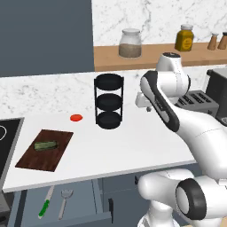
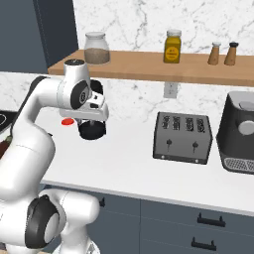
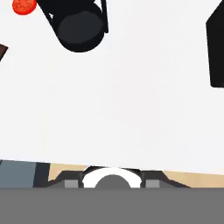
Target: Place the appropriate cutting tool for cutting the cucumber skin on the cutting board.
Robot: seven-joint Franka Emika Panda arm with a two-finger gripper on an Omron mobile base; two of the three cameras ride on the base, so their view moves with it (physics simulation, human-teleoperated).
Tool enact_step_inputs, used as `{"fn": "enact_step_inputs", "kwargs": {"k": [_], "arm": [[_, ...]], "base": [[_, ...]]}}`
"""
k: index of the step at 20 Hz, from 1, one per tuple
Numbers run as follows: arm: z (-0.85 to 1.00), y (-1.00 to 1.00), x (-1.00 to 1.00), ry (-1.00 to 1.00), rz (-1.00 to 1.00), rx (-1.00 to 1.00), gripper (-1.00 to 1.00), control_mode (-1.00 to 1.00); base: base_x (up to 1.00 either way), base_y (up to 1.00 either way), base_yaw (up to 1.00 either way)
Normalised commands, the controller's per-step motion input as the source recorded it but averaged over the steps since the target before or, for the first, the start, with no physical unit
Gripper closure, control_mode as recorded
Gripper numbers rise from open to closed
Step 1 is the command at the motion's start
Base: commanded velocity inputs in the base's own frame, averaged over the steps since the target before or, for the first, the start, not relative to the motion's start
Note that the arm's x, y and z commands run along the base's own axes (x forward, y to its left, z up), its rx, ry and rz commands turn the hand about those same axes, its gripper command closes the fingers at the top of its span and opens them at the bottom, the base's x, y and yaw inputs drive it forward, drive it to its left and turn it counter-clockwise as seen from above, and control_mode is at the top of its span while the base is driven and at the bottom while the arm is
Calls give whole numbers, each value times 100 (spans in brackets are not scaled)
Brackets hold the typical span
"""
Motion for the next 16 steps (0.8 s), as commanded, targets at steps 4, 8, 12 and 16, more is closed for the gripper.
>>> {"fn": "enact_step_inputs", "kwargs": {"k": [4, 8, 12, 16], "arm": [[-2, 0, -34, 0, 0, 0, -100, -100], [-28, 45, -98, 0, -1, 0, -100, -100], [-31, 97, -87, 1, -5, -1, -100, -100], [-29, 100, -48, 3, -7, -2, -100, -100]], "base": [[0, 0, 0], [0, 0, 0], [0, 0, 0], [0, 0, 0]]}}
